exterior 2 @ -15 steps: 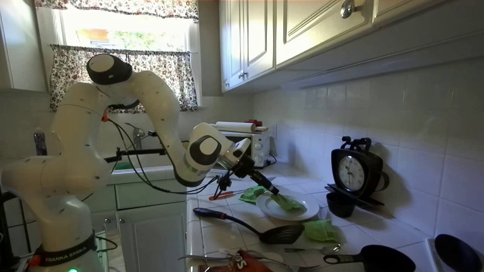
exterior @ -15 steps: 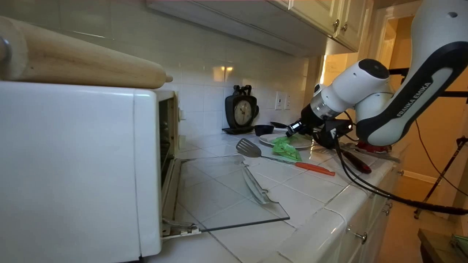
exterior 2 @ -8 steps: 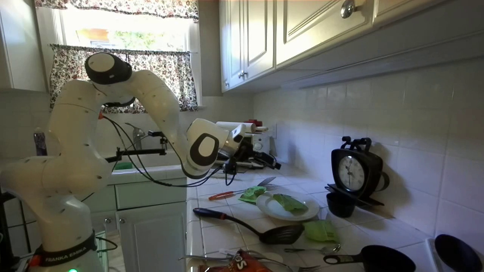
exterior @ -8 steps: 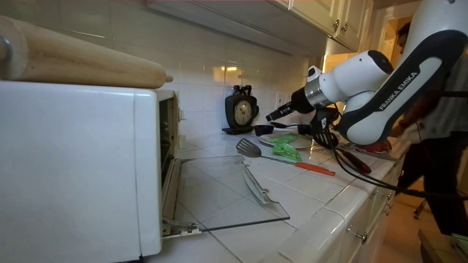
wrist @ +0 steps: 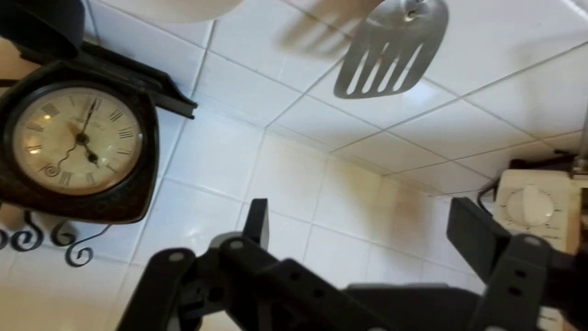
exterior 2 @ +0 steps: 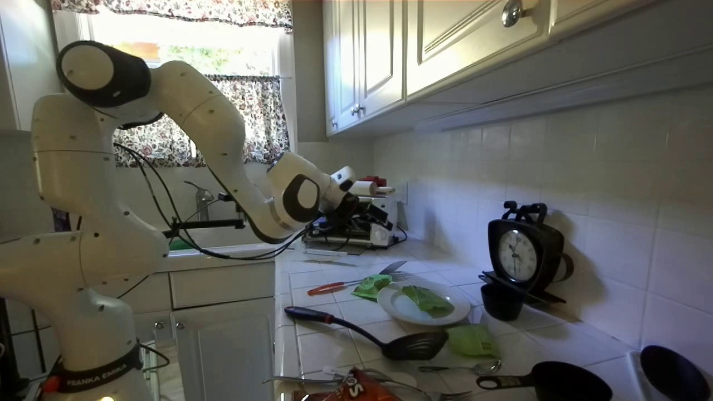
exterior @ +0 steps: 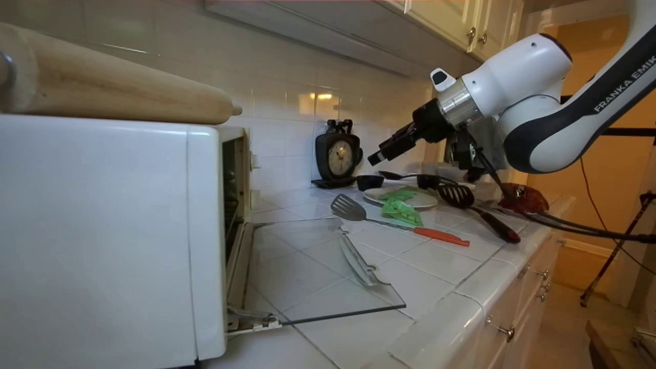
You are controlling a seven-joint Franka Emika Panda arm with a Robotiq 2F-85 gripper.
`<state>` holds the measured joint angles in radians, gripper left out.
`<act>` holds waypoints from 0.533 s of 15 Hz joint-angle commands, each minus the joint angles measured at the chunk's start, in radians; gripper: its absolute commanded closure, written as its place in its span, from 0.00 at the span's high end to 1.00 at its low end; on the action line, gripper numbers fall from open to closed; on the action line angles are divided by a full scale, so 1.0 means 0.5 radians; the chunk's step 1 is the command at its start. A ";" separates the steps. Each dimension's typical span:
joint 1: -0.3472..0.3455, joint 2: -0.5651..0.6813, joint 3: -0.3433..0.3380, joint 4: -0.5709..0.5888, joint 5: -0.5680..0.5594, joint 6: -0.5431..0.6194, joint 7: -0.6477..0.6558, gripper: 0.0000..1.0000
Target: Remove the pack of snack from the oven and put it on the plate
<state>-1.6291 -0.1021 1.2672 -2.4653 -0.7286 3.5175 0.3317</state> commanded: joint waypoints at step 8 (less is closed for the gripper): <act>0.048 0.032 -0.025 0.205 -1.263 0.353 0.892 1.00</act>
<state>-1.5727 0.0361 1.2443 -2.4080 -1.2447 3.5990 0.6186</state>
